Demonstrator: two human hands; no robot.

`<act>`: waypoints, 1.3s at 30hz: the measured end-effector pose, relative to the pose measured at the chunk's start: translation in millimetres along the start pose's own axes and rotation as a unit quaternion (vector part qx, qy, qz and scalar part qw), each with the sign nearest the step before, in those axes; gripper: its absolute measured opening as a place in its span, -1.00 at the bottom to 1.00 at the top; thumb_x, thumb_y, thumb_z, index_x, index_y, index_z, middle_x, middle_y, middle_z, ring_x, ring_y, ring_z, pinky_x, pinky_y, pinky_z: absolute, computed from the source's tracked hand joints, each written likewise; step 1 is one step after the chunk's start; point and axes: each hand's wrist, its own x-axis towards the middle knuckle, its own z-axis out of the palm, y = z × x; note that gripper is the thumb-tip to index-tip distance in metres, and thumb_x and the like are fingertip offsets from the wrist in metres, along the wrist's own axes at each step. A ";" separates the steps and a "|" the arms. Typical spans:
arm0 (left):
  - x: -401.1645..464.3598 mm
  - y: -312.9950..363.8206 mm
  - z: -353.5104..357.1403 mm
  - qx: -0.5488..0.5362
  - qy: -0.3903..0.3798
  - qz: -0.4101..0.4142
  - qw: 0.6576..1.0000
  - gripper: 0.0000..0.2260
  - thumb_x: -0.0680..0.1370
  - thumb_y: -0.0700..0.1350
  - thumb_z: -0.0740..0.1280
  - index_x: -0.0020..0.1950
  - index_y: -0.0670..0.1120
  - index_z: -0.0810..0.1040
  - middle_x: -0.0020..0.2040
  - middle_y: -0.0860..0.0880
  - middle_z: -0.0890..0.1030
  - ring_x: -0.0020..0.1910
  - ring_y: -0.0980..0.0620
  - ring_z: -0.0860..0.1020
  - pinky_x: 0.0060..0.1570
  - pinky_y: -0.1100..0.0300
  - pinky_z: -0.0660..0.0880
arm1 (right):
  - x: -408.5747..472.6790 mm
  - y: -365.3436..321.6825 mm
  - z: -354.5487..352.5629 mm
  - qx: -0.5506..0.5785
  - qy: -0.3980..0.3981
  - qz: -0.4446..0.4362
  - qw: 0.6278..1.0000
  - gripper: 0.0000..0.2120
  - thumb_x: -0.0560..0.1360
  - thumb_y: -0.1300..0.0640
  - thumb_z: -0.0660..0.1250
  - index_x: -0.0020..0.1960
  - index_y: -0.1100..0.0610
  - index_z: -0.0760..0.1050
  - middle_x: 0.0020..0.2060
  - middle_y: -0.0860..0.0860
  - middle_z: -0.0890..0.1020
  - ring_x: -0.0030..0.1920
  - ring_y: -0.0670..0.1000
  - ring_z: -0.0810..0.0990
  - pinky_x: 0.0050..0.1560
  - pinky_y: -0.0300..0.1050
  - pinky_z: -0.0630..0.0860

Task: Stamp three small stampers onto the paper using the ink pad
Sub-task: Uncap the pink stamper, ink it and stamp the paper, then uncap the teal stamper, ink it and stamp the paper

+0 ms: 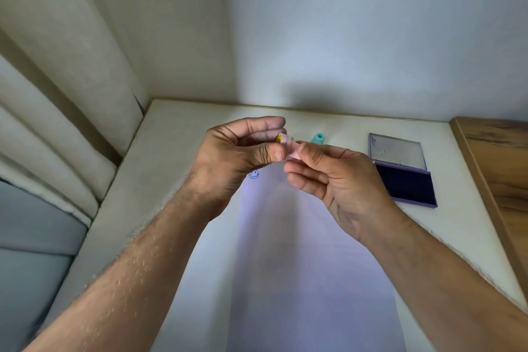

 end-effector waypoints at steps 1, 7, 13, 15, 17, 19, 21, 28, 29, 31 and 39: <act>1.1 0.8 1.1 0.019 -0.001 0.011 1.000 -0.64 0.28 -0.24 0.58 0.03 -0.01 0.71 -0.03 -0.09 0.74 0.06 -0.02 0.69 0.05 0.17 0.58 | 0.3 -0.3 -1.1 0.020 -0.006 0.013 1.000 -0.77 0.28 0.09 0.48 -0.15 0.21 0.72 -0.13 0.12 0.75 -0.16 0.01 0.74 -0.21 -0.21 0.63; 6.1 0.2 14.5 0.059 0.002 0.057 0.997 -0.54 0.29 -0.26 0.59 0.15 -0.01 0.65 0.06 -0.02 0.73 0.12 0.07 0.66 0.06 0.24 0.58 | 3.4 -3.9 -6.2 0.086 0.000 0.033 0.996 -0.90 0.40 0.20 0.43 -0.17 0.17 0.73 -0.13 0.03 0.75 -0.15 -0.08 0.72 -0.19 -0.25 0.62; 5.8 -8.1 20.9 0.107 0.053 0.063 0.991 -0.51 0.39 -0.13 0.55 0.31 -0.06 0.58 0.07 0.17 0.70 0.21 0.20 0.59 0.19 0.27 0.50 | 10.2 -8.5 -24.2 0.107 0.106 0.009 0.989 -0.86 0.47 0.28 0.42 0.02 0.30 0.63 -0.14 0.13 0.74 -0.17 0.01 0.74 -0.22 -0.19 0.64; 4.9 -9.8 21.3 0.135 0.073 0.045 0.987 -0.59 0.44 -0.14 0.52 0.28 -0.04 0.60 0.10 0.14 0.70 0.17 0.26 0.60 0.20 0.28 0.47 | 14.0 -13.1 -31.7 0.087 0.157 -0.023 0.984 -0.88 0.44 0.33 0.44 -0.02 0.28 0.59 -0.20 0.16 0.73 -0.20 0.05 0.73 -0.21 -0.14 0.65; 4.1 -10.6 21.1 0.176 0.096 0.021 0.980 -0.62 0.45 -0.06 0.52 0.25 0.03 0.62 0.14 0.16 0.67 0.10 0.34 0.60 0.15 0.33 0.46 | 17.2 -17.8 -38.8 0.022 0.211 -0.064 0.975 -0.86 0.41 0.32 0.49 -0.05 0.26 0.59 -0.20 0.19 0.72 -0.20 0.09 0.73 -0.17 -0.09 0.67; 2.8 -11.0 20.5 0.201 0.106 -0.004 0.974 -0.64 0.45 0.01 0.51 0.23 0.08 0.63 0.14 0.21 0.67 0.06 0.39 0.59 0.18 0.29 0.48 | 19.3 -19.8 -44.9 -0.097 0.262 -0.117 0.953 -0.84 0.37 0.25 0.54 -0.07 0.20 0.62 -0.21 0.17 0.72 -0.24 0.09 0.73 -0.15 -0.05 0.68; 1.3 -11.7 21.5 0.213 0.110 -0.019 0.971 -0.66 0.45 0.01 0.51 0.22 0.10 0.63 0.14 0.23 0.66 0.05 0.41 0.59 0.22 0.21 0.50 | 22.7 -18.0 -49.3 -0.240 0.300 -0.175 0.906 -0.87 0.35 0.18 0.53 -0.11 0.08 0.65 -0.28 0.05 0.72 -0.34 0.02 0.71 -0.21 -0.06 0.69; 0.4 -14.2 24.3 0.251 0.118 -0.022 0.961 -0.68 0.46 0.03 0.48 0.22 0.12 0.63 0.10 0.25 0.67 0.04 0.42 0.59 0.20 0.18 0.53 | 49.2 -9.8 -55.2 -0.538 0.294 -0.202 0.763 -0.82 0.46 0.19 0.40 0.05 0.06 0.63 -0.14 0.03 0.71 -0.12 0.05 0.66 -0.04 -0.13 0.60; 0.6 -13.9 23.8 0.252 0.119 -0.021 0.960 -0.68 0.46 0.04 0.48 0.21 0.12 0.63 0.09 0.25 0.67 0.05 0.41 0.59 0.19 0.17 0.53 | 52.6 -9.1 -55.4 -0.550 0.289 -0.194 0.759 -0.82 0.47 0.19 0.39 0.06 0.07 0.63 -0.12 0.06 0.71 -0.09 0.08 0.66 -0.04 -0.08 0.61; 2.1 -13.6 22.7 0.249 0.122 -0.019 0.961 -0.69 0.46 0.03 0.47 0.21 0.12 0.64 0.08 0.24 0.68 0.06 0.36 0.60 0.19 0.14 0.54 | 56.6 -8.1 -55.6 -0.566 0.284 -0.181 0.753 -0.81 0.47 0.18 0.38 0.08 0.09 0.62 -0.08 0.09 0.69 -0.06 0.12 0.65 -0.04 -0.01 0.63; 3.3 -17.6 23.0 0.239 0.121 -0.028 0.963 -0.72 0.47 0.00 0.47 0.18 0.09 0.65 0.00 0.23 0.71 0.05 0.28 0.64 0.20 0.14 0.53 | 52.4 -8.1 -53.2 -0.588 0.295 -0.201 0.726 -0.74 0.45 0.17 0.43 0.13 0.03 0.59 0.01 0.05 0.67 -0.04 0.07 0.61 -0.02 -0.10 0.58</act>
